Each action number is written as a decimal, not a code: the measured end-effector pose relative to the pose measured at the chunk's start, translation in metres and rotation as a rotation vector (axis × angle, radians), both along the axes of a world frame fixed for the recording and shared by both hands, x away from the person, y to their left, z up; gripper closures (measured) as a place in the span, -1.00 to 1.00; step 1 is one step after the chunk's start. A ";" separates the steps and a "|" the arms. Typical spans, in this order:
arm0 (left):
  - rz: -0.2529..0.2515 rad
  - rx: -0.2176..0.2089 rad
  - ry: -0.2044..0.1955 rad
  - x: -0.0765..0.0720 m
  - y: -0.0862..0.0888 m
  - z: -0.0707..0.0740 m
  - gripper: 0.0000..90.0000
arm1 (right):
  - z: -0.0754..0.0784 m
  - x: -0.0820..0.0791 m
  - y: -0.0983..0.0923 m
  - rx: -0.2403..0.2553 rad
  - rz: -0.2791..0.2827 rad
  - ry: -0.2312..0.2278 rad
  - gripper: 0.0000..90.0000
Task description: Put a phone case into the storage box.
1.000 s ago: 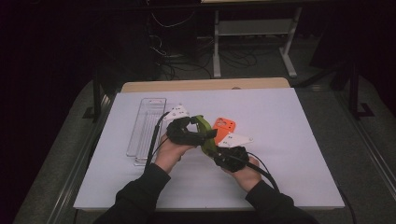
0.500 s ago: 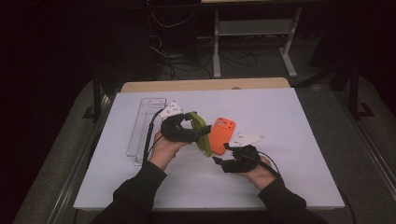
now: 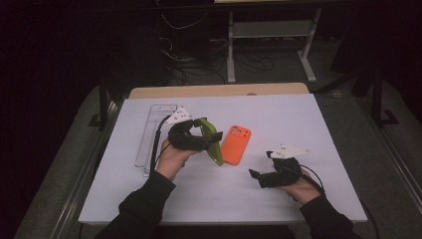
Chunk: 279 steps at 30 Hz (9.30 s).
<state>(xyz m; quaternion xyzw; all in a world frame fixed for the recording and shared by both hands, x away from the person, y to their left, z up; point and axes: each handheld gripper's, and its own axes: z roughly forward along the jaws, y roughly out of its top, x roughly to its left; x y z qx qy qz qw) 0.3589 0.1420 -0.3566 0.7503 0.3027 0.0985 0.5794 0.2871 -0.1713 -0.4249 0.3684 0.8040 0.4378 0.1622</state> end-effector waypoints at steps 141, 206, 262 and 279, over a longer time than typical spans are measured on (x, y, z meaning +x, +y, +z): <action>0.681 0.264 -0.013 0.134 0.111 0.001 -1.00 | -0.006 -0.014 -0.022 0.045 -0.024 0.002 -1.00; -0.138 0.291 0.003 -0.046 0.013 -0.032 -1.00 | -0.003 -0.007 -0.015 0.041 0.024 0.021 -1.00; -0.183 0.280 0.054 -0.050 0.014 -0.054 -1.00 | 0.000 0.116 0.130 -0.140 0.107 0.266 0.96; -0.178 0.275 0.049 -0.051 0.014 -0.054 -1.00 | -0.006 0.104 0.129 -0.224 0.139 0.284 0.97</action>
